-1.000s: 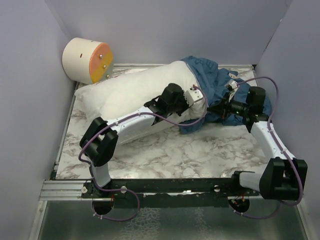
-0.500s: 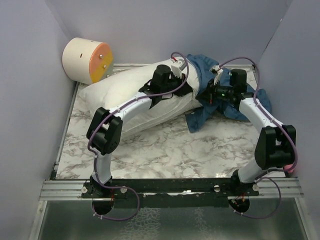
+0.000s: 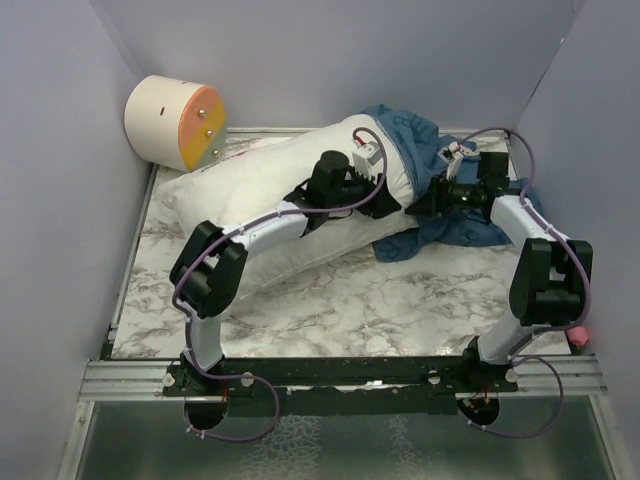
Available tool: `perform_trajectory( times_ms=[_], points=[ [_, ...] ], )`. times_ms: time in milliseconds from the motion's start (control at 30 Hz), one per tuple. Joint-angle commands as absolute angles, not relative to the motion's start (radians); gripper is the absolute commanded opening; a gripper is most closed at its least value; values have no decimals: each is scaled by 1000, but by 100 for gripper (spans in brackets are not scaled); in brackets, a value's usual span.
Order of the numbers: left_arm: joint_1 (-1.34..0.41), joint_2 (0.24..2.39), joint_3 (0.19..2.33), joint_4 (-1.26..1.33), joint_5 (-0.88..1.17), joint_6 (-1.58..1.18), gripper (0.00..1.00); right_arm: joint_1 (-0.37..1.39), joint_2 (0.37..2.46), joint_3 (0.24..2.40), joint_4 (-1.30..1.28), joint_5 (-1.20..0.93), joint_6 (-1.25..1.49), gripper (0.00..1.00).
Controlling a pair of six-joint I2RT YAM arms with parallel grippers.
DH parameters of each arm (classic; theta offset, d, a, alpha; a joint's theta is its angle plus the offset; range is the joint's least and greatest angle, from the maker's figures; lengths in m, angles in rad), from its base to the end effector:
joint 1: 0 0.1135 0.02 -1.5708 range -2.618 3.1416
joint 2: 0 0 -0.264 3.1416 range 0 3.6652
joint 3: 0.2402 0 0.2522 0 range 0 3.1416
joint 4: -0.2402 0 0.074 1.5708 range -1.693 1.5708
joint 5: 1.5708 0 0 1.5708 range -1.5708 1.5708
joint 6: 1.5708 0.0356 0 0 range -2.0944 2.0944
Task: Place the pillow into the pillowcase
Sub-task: Stuff the pillow into the pillowcase.
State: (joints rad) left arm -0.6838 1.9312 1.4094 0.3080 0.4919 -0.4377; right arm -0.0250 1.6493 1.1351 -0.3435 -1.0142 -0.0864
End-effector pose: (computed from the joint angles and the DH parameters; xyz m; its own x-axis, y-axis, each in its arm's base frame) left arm 0.3447 -0.3026 0.2681 -0.5366 -0.0446 -0.8426 0.7587 0.4116 -0.5050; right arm 0.3449 0.0216 0.2383 -0.7065 -0.0279 -0.7072 -0.6053 0.5416 0.5833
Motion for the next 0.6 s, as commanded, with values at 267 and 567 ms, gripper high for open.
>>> perform_trajectory(
  times_ms=[267,567],
  points=[
    [-709,1401,1060,204,374,-115,88,-147,1395,1128,-430,-1355,-254,82],
    [-1088,1265,959,84,-137,341,91,-258,1215,979,-216,-1269,-66,84]
  ],
)
